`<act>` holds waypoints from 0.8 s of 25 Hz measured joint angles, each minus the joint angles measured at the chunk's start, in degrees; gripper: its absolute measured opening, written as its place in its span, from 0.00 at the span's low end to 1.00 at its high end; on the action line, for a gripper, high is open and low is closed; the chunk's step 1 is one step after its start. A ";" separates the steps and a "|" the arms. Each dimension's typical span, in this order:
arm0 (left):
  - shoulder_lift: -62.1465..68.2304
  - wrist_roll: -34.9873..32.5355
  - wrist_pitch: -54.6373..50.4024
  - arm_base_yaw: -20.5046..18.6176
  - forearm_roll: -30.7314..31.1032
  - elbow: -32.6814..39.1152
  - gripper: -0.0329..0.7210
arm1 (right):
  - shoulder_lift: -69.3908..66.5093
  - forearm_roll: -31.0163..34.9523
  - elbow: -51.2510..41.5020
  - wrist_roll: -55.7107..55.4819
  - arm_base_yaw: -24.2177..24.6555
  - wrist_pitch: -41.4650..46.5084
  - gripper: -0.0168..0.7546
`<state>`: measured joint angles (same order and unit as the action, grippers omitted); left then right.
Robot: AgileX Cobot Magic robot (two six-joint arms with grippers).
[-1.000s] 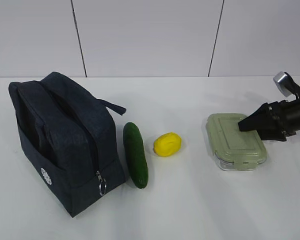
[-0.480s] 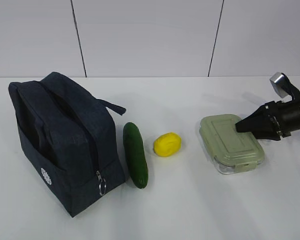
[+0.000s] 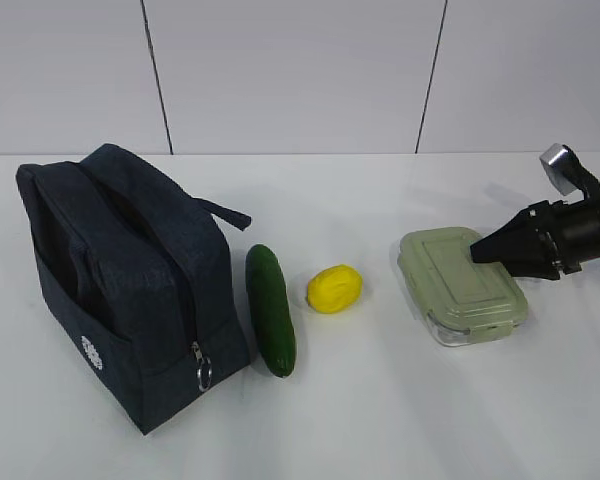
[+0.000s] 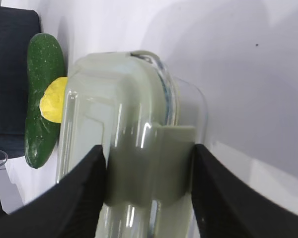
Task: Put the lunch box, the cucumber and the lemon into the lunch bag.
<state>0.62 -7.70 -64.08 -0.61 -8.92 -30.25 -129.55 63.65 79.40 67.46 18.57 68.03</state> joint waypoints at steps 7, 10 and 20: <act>0.00 0.00 0.00 0.00 0.00 0.00 0.62 | -0.02 0.78 0.00 0.00 0.00 -0.27 0.54; 0.00 0.00 0.00 0.00 0.00 0.00 0.62 | -0.02 0.78 0.00 0.00 0.00 -0.27 0.54; 0.00 0.00 0.00 0.00 0.00 0.00 0.62 | -0.12 1.38 0.00 -1.85 -0.04 -0.70 0.54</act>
<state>0.62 -7.70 -64.08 -0.61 -8.92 -30.25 -129.67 65.03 79.40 65.62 18.53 67.33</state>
